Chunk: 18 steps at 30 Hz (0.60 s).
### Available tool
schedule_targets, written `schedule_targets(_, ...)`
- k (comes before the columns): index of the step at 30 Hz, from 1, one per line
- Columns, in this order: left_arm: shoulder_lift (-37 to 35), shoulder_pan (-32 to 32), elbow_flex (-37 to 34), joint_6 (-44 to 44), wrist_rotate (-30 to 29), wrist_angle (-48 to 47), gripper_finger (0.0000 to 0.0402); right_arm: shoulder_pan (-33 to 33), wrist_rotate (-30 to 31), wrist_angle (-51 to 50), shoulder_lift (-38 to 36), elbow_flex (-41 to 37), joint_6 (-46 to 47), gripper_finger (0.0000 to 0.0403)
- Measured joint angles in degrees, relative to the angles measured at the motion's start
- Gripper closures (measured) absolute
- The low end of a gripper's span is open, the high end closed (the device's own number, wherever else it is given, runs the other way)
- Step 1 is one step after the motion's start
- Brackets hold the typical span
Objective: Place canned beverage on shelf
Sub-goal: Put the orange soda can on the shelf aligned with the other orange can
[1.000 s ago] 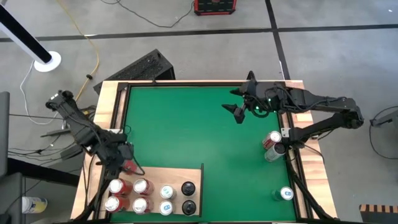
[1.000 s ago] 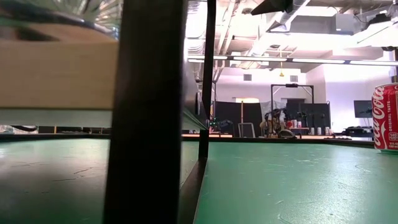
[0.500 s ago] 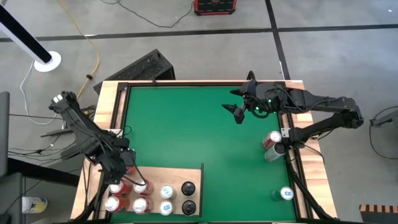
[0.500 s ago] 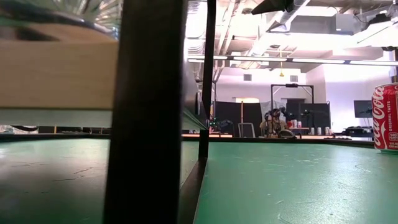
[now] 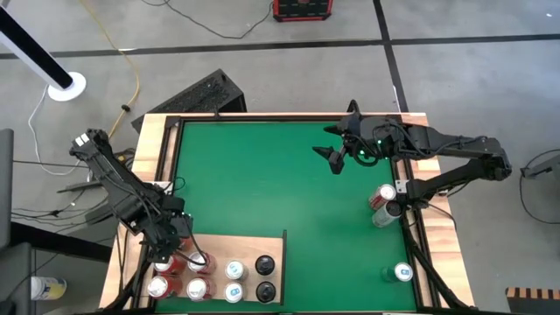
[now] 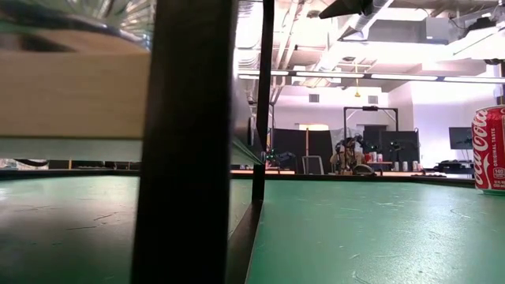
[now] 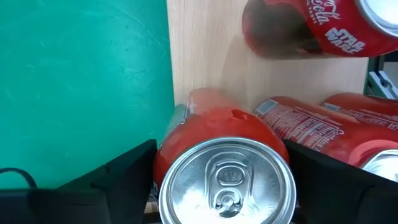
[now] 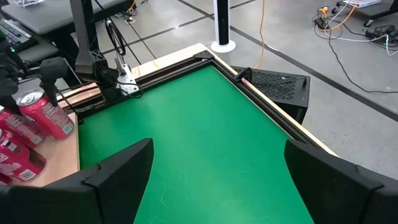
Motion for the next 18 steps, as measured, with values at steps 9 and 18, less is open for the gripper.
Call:
schedule_targets(9, -0.02, 0.02, 0.08, -0.04, 0.09, 0.04, 0.0053, 0.0, 0.0, -0.02, 0.0, 0.0, 0.0, 0.0018)
schedule_targets(18, -1.47, 0.05, 0.08, -0.4, 2.45, -0.04, 0.0051, 0.0, 0.0, -0.02, 0.0, 0.0, 0.0, 0.0018)
